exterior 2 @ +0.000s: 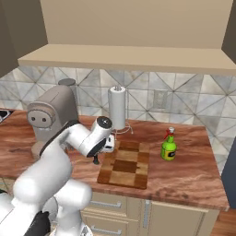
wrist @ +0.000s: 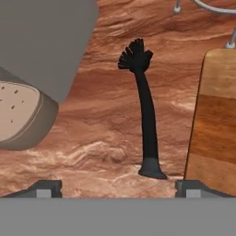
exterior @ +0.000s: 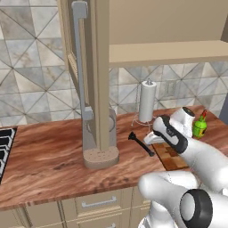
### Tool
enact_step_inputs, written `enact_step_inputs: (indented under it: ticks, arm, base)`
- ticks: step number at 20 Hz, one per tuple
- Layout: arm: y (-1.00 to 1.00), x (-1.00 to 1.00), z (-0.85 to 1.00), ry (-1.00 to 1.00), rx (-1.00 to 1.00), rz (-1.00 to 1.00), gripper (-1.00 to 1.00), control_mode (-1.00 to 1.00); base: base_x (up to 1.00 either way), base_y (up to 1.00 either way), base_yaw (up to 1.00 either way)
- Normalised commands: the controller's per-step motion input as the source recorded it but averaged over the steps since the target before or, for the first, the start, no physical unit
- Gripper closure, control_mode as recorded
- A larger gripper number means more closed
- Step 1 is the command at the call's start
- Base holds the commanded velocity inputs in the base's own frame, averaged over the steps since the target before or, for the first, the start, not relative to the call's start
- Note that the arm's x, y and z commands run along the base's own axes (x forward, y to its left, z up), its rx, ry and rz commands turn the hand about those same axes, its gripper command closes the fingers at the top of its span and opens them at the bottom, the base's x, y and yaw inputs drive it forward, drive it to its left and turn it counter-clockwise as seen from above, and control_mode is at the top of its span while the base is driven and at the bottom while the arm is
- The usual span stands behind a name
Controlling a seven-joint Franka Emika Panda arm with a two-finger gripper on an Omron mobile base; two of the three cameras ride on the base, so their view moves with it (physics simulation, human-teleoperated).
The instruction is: Grab the spray bottle from the cabinet, then place it next to the cutting board for sanitizing. Then grab the dish brush from the countertop next to the sink and place it next to the cutting board.
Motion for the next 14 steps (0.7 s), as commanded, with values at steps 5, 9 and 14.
enact_step_inputs:
  ticks: [5,9,14]
  arm:
    - [-0.03,-0.82,1.00,0.00,0.00,-0.02,-1.00,-1.00]
    - [0.00,-0.94,1.00,-0.02,0.00,-0.07,-1.00,-1.00]
    - [0.00,-0.83,1.00,-0.07,0.00,-0.05,-1.00,-1.00]
  base:
    - [0.00,0.00,0.00]
    - [0.00,0.00,0.00]
    - [0.00,0.00,0.00]
